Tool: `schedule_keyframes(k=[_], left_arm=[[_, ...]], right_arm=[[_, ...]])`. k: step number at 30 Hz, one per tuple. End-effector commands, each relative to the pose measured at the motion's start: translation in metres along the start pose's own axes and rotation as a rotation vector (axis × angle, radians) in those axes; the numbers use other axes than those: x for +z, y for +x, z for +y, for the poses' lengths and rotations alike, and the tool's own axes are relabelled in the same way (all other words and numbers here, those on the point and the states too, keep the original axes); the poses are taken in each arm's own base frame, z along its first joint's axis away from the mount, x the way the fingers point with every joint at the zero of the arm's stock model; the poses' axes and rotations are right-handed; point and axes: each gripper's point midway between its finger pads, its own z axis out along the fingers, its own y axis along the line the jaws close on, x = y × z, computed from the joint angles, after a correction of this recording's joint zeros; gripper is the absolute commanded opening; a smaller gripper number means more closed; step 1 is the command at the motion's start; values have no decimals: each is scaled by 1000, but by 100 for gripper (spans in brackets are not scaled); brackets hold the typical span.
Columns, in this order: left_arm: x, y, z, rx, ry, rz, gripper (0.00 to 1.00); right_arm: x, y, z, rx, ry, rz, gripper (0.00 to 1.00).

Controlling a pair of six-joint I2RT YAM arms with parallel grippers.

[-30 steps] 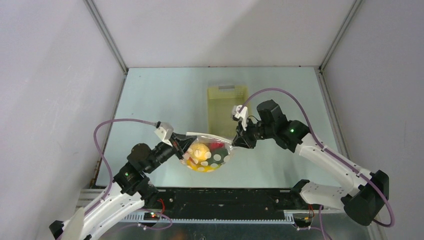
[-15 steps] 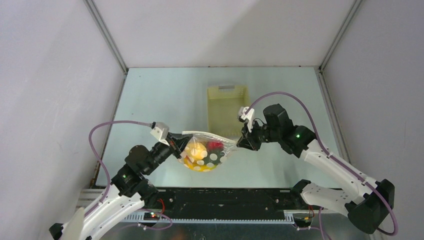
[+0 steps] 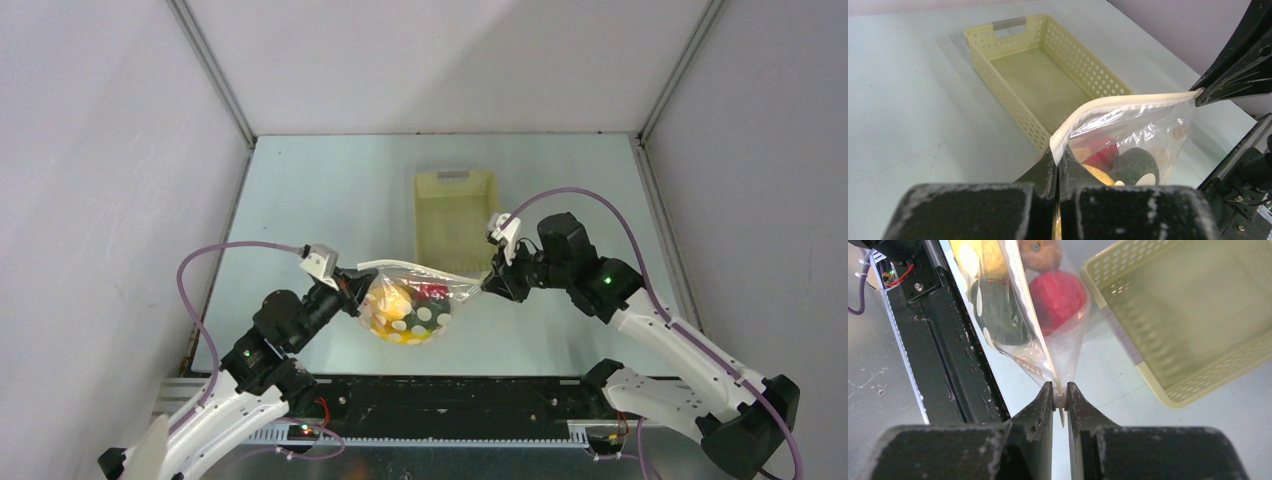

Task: Place the food in the zip-top bag and seal the zipper
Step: Zip the zipper food storage bag at the center of the board, then place the zipper food storage bag at the center of the board.

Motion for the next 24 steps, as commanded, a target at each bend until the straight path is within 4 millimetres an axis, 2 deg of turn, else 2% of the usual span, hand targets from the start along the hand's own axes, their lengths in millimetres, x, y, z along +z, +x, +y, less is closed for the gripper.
schedule_keyframes(k=[1, 4, 7, 8, 9, 10, 12, 19, 21, 24], left_arm=[[-7, -32, 14, -7, -94, -93, 0], [-8, -32, 12, -13, -81, -97, 0], [-8, -31, -3, -13, 4, -88, 3], [-8, -32, -8, -12, 30, -86, 25], [-8, -30, -14, -11, 62, -74, 42], [-8, -31, -16, -19, 70, -71, 79], [-6, -30, -19, -29, 79, -58, 97], [-3, -33, -17, -47, 58, -40, 100], [-4, -36, -18, -47, 59, -48, 100], [-7, -40, -14, -56, 35, -69, 100]], right_arm=[[-12, 7, -7, 10, 63, 14, 0], [-13, 2, -3, 8, 45, -6, 0], [-13, -4, -1, 13, 41, -34, 0], [-14, -9, 0, 19, 39, -54, 0], [-17, -13, 2, 20, 31, -72, 0], [-17, -18, 4, 33, 26, -91, 0], [-21, -27, 10, 50, 10, -131, 0], [-45, -47, 3, 103, 116, -241, 0], [-54, -46, -4, 119, 174, -249, 0], [-68, -42, -25, 177, 320, -260, 0]])
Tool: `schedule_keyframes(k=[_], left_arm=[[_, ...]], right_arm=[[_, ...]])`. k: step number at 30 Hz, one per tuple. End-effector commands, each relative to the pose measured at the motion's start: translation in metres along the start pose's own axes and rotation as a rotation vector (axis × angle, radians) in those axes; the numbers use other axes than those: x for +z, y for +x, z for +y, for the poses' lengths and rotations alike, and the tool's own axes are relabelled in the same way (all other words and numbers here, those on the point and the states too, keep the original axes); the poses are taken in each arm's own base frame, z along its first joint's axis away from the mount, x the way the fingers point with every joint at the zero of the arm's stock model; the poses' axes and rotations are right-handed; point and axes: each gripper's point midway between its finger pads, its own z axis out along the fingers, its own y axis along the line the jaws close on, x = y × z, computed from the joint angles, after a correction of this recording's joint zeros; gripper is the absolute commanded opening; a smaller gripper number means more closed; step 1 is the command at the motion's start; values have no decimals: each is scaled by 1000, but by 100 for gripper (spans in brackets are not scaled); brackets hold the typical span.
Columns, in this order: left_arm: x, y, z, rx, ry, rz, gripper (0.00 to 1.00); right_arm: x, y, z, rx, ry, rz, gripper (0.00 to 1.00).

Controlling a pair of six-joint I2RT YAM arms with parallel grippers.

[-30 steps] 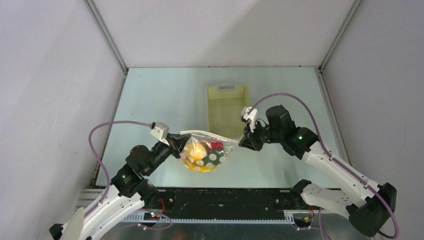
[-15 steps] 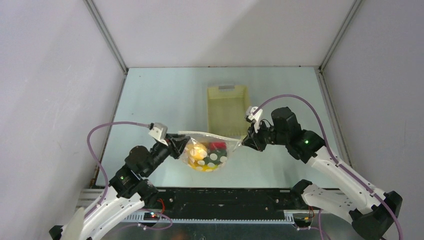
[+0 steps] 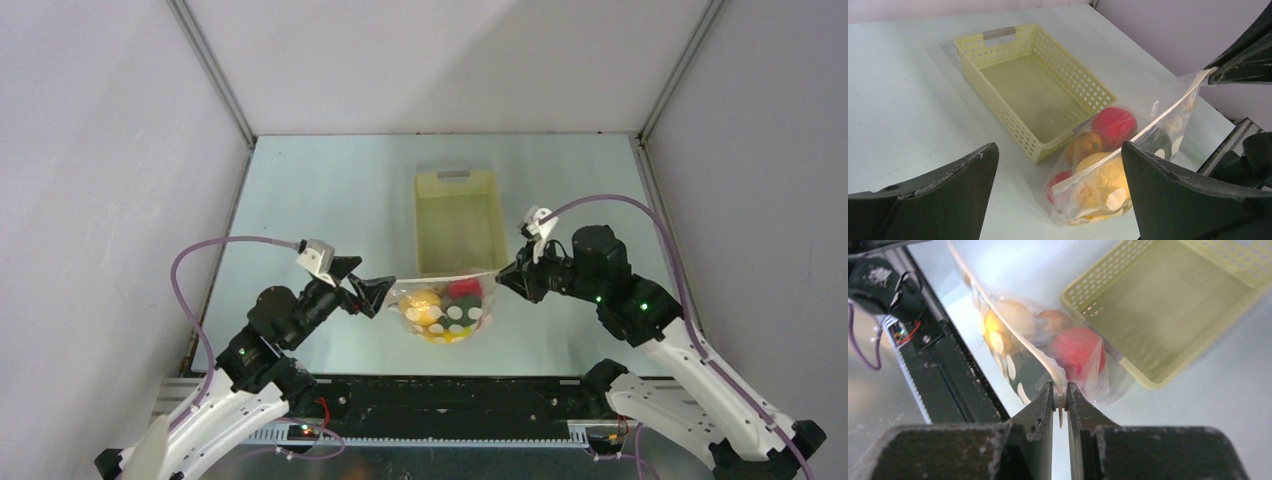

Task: Place the food in the zip-top bag and seal the zipper
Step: Place the zipper food storage bag at the center of the board.

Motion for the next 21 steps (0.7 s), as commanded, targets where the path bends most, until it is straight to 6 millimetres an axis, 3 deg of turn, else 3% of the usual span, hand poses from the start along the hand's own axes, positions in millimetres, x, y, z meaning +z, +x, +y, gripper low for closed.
schedule_keyframes(k=[1, 6, 10, 16, 21], left_arm=[[-6, -25, -2, -27, -11, -68, 100], [-8, -28, 7, -36, -59, -87, 100], [-7, -26, 12, -39, -88, -80, 100], [-2, -21, 15, -41, -109, -57, 100], [3, -17, 17, -40, -124, -37, 100]], right_arm=[[-19, -19, -36, 95, 234, -88, 0], [-49, -8, -110, 332, 622, -109, 0], [-69, 0, -143, 473, 770, -131, 0], [-135, 31, -209, 734, 1114, -172, 0], [-183, 61, -253, 854, 1334, -160, 0]])
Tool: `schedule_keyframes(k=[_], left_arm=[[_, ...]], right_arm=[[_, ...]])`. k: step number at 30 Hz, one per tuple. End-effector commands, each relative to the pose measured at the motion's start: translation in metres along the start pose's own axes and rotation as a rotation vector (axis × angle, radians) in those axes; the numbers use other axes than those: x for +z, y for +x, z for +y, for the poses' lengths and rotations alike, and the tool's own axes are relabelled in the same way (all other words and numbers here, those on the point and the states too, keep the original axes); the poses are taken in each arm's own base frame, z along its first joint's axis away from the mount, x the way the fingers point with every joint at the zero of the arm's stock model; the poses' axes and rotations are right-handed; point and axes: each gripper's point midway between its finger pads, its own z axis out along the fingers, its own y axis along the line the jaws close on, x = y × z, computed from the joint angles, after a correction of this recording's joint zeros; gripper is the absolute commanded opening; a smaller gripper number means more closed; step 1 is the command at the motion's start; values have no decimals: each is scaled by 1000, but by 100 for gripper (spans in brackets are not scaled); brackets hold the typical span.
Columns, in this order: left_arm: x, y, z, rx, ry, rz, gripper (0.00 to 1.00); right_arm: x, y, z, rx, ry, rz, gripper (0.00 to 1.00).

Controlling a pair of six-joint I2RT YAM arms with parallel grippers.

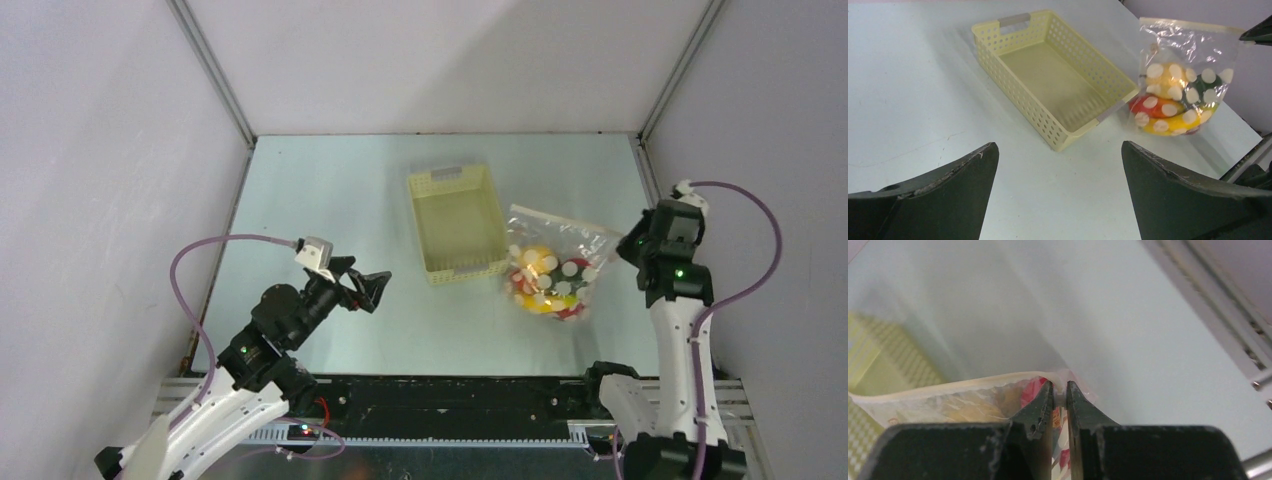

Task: Place the food in the zip-top bag and seal the zipper
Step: Place the zipper food storage bag at the center of the board.

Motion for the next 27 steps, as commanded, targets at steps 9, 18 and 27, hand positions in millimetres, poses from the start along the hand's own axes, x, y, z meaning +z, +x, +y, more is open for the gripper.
schedule_keyframes(k=[9, 18, 27], left_arm=[[1, -25, 0, -30, -29, -62, 100], [0, -26, 13, -67, -105, -78, 100], [-11, -33, 18, -135, -147, -86, 100]], right_arm=[[39, -65, -117, 307, 336, -146, 0], [23, -75, -151, 422, 404, -210, 38], [11, -72, -140, 321, 530, -221, 99]])
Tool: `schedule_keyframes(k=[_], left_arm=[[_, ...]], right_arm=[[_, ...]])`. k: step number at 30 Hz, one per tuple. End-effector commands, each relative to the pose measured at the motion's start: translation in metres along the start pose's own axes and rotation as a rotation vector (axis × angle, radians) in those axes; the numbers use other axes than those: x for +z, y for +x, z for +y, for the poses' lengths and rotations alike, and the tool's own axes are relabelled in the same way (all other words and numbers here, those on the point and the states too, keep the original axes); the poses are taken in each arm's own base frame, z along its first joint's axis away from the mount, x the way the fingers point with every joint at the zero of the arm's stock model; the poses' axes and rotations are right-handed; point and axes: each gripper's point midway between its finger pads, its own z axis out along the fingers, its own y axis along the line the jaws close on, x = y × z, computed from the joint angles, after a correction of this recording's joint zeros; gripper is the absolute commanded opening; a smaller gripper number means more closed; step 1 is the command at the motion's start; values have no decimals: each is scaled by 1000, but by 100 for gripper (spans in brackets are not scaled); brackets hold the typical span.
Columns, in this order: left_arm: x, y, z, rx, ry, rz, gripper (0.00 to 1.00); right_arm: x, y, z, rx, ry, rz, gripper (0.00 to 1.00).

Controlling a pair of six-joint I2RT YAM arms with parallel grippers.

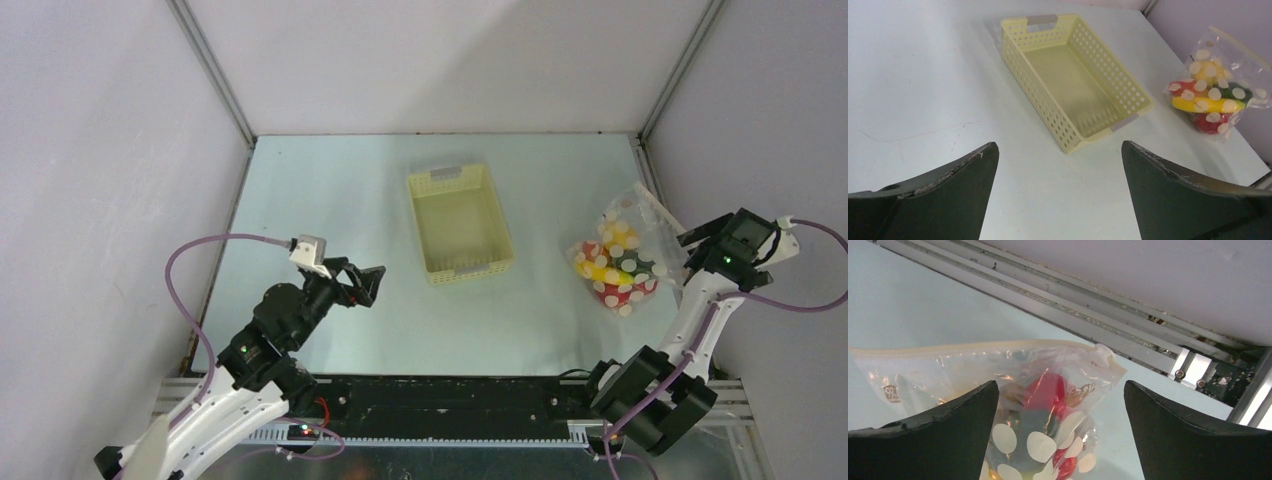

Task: Place the food in the zip-top bag and seal the zipper
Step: Place the zipper food storage bag at the center of the board, then reset both arms

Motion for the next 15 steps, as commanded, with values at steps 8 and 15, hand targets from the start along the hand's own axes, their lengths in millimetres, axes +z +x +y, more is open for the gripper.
schedule_keyframes(k=[8, 15], left_arm=[[-21, -31, 24, -155, -208, -14, 100], [-24, -29, 33, -184, -278, 6, 100]], right_arm=[[-89, -60, 33, -143, 58, -308, 99], [-142, 18, 118, -245, -594, -65, 100]])
